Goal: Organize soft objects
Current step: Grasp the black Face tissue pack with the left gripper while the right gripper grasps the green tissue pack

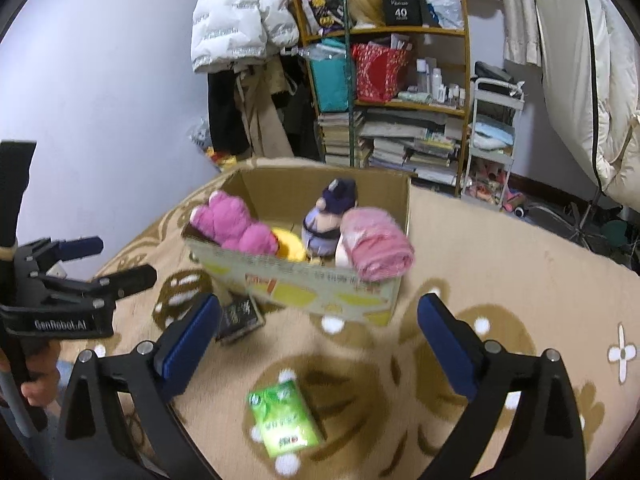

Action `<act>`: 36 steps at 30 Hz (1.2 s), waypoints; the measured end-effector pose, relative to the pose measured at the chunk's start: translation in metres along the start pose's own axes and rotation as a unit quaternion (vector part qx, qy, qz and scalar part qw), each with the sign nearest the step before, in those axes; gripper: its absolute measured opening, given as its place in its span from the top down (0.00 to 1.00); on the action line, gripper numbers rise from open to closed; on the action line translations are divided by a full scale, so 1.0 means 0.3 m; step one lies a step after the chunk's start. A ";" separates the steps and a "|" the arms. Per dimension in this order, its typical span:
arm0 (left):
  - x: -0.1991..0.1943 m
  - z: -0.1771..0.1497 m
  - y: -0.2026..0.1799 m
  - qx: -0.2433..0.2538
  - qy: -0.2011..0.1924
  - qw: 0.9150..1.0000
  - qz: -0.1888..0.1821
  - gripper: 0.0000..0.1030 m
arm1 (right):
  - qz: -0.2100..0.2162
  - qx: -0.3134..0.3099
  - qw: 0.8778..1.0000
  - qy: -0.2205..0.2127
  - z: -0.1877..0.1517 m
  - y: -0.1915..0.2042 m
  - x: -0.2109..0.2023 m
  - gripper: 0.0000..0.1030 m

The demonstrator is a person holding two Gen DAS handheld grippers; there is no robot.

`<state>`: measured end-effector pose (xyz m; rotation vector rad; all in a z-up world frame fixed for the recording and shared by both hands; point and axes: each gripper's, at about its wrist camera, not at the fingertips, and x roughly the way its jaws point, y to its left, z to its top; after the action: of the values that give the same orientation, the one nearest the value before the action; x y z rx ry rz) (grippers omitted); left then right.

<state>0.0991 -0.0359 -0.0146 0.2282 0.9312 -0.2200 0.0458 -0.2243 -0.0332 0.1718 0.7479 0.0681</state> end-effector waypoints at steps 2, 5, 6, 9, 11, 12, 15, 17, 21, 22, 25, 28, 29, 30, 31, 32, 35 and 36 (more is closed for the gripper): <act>0.016 -0.007 -0.002 0.007 0.011 1.000 0.001 0.02 | 0.004 0.001 1.000 0.012 -0.018 0.001 0.004 0.00; 0.058 -0.018 0.001 0.014 0.031 0.999 -0.007 0.02 | 0.003 -0.001 0.999 0.037 -0.047 0.004 0.025 0.00; 0.076 -0.023 0.003 0.014 0.038 0.999 -0.008 0.02 | 0.002 0.000 0.999 0.047 -0.057 0.002 0.037 0.00; 0.117 -0.031 0.000 0.016 0.056 0.998 -0.013 0.02 | 0.007 0.003 0.998 0.068 -0.079 0.004 0.061 0.00; 0.143 -0.035 -0.002 0.017 0.068 0.997 -0.021 0.02 | 0.006 -0.002 0.997 0.080 -0.089 0.008 0.079 0.00; 0.158 -0.036 -0.005 0.019 0.074 0.997 -0.022 0.02 | 0.005 -0.006 0.996 0.087 -0.095 0.013 0.089 0.00; 0.195 -0.039 -0.015 0.025 0.085 0.996 -0.022 0.02 | 0.006 -0.009 0.994 0.109 -0.113 0.020 0.125 0.00; 0.222 -0.039 -0.018 0.026 0.095 0.995 -0.024 0.02 | 0.008 -0.010 0.992 0.122 -0.122 0.021 0.148 0.00; 0.289 -0.033 -0.018 0.021 0.119 0.992 -0.033 0.02 | 0.014 -0.008 0.990 0.143 -0.130 0.023 0.190 0.00; 0.302 -0.032 -0.018 0.021 0.123 0.992 -0.036 0.02 | 0.014 -0.008 0.989 0.148 -0.134 0.025 0.202 0.00; 0.333 -0.032 -0.020 0.014 0.131 0.990 -0.050 0.02 | 0.015 -0.011 0.986 0.163 -0.144 0.029 0.230 0.00; 0.365 -0.037 -0.020 0.011 0.142 0.988 -0.061 0.02 | 0.016 -0.011 0.984 0.178 -0.151 0.031 0.258 0.00; 0.375 -0.039 -0.021 0.011 0.145 0.987 -0.063 0.02 | 0.017 -0.011 0.983 0.181 -0.153 0.031 0.267 0.00; 0.383 -0.041 -0.022 0.010 0.148 0.987 -0.066 0.02 | 0.018 -0.012 0.983 0.185 -0.156 0.033 0.273 0.00; 0.389 -0.043 -0.024 0.011 0.150 0.986 -0.069 0.02 | 0.018 -0.014 0.982 0.190 -0.159 0.037 0.283 0.00; 0.396 -0.044 -0.028 0.012 0.151 0.986 -0.071 0.02 | 0.019 -0.017 0.981 0.194 -0.163 0.042 0.292 0.00; 0.416 -0.041 -0.042 0.020 0.157 0.985 -0.075 0.02 | 0.020 -0.028 0.978 0.206 -0.176 0.056 0.315 0.00; 0.425 -0.041 -0.047 0.022 0.161 0.984 -0.076 0.02 | 0.020 -0.031 0.977 0.211 -0.180 0.060 0.322 0.00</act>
<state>0.1594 -0.0569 -0.1264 0.2374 1.2685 -0.3515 0.0799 -0.1876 -0.1336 0.1123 1.1640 0.1694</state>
